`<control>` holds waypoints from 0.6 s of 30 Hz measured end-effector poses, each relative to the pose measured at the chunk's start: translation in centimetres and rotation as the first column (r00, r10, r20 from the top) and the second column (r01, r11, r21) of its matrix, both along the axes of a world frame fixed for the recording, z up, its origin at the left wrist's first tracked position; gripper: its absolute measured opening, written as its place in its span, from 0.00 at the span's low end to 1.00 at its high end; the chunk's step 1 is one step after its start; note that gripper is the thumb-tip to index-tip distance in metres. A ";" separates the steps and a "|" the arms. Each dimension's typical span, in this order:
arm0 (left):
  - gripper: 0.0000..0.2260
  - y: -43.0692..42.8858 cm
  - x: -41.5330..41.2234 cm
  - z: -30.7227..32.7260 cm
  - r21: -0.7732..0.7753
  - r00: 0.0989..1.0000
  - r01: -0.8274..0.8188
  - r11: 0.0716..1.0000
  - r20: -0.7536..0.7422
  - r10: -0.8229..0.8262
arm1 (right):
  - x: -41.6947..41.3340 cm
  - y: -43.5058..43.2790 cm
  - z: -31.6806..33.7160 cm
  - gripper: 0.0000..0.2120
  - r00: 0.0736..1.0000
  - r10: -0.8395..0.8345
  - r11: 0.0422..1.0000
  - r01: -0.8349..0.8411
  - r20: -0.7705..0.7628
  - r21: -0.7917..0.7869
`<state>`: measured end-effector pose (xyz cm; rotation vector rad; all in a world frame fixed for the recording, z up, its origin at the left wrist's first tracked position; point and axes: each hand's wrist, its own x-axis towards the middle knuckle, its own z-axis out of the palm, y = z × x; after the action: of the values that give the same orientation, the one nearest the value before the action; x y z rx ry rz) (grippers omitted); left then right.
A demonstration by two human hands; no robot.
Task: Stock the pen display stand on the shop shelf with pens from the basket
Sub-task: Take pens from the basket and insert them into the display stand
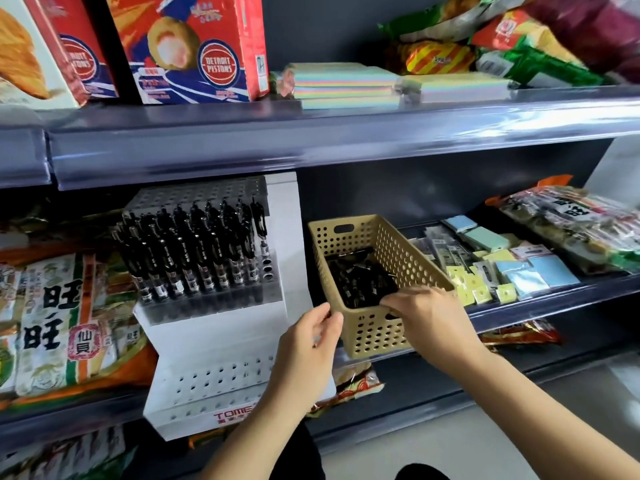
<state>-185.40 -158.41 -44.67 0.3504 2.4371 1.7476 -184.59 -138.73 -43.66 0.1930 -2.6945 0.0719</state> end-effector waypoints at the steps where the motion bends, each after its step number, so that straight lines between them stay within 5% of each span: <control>1: 0.22 0.6 -0.1 0.0 -0.030 1.000 0.000 1.000 0.011 0.000 | 1.0 0.0 -0.3 0.21 1.000 0.021 1.000 -0.021 0.018 0.001; 5: 0.23 3.0 -0.4 0.1 -0.181 0.989 0.039 0.983 0.148 -0.012 | 3.7 0.0 -1.0 0.21 0.999 0.044 0.998 -0.043 0.025 -0.043; 10: 0.16 5.2 -1.9 -0.3 0.016 0.837 -0.055 0.998 0.546 0.037 | 4.3 -0.5 -2.5 0.18 0.998 0.018 0.981 -0.028 -0.053 -0.193; 14: 0.27 5.1 -1.2 -1.6 0.022 0.878 -0.063 0.998 0.477 0.045 | 5.1 -1.5 -4.4 0.14 0.992 -0.007 0.958 -0.029 -0.125 -0.284; 18: 0.32 4.9 0.7 -2.6 -0.124 0.951 -0.038 0.992 0.300 0.074 | 6.1 -1.7 -5.9 0.19 0.999 0.017 0.935 0.001 0.048 -0.355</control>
<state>-184.69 -153.55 -47.30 -0.0029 2.3296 1.5367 -178.51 -140.43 -49.55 0.0911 -2.6732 0.5685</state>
